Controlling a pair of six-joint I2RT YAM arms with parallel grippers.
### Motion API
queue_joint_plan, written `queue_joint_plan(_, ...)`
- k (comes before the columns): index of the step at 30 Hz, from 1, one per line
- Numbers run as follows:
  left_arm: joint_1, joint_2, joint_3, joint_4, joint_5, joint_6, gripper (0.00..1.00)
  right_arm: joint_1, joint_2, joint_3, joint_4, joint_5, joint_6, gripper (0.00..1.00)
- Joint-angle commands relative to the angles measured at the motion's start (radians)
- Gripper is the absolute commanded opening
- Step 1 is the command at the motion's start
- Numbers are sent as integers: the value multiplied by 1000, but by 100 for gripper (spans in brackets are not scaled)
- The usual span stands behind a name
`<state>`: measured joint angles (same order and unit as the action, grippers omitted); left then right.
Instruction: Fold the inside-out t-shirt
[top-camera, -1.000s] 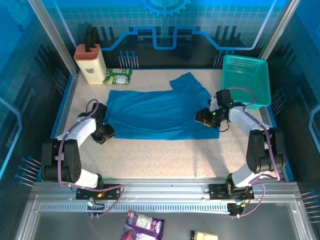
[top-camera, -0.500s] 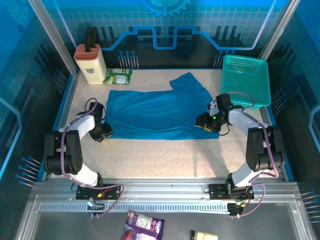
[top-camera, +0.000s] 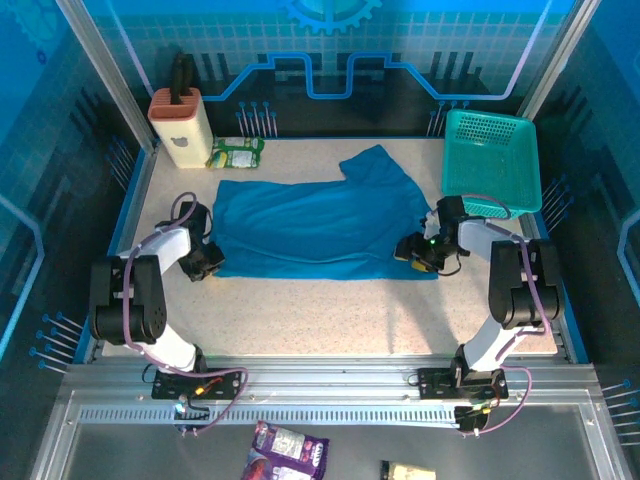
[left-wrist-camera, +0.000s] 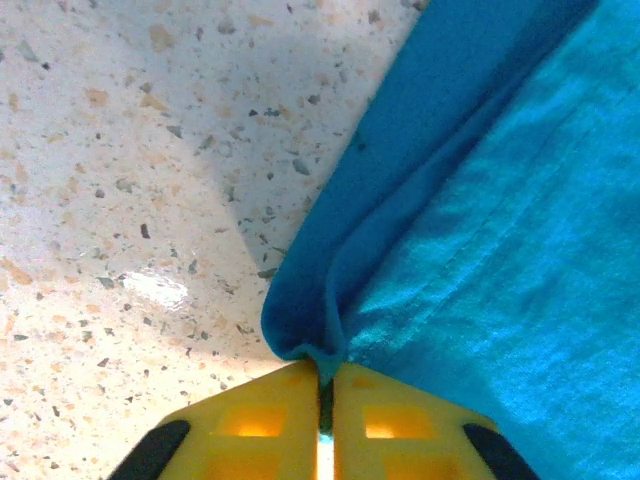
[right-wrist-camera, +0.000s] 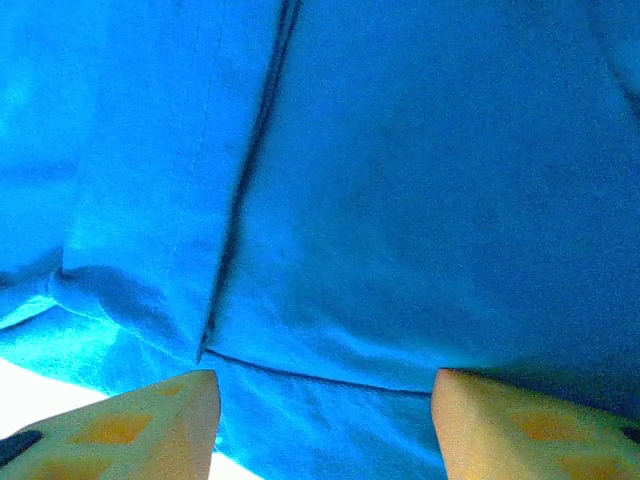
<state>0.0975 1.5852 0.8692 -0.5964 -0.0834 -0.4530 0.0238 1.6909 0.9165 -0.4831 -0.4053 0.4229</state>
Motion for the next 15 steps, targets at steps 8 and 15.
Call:
queue_joint_plan(8,26,-79,31,-48,-56,17,0,-58,42,-19,-14,61,48,59)
queue_joint_plan(15,89,-67,43,-80,-84,6,0,-79,55,-27,-27,92,56,59)
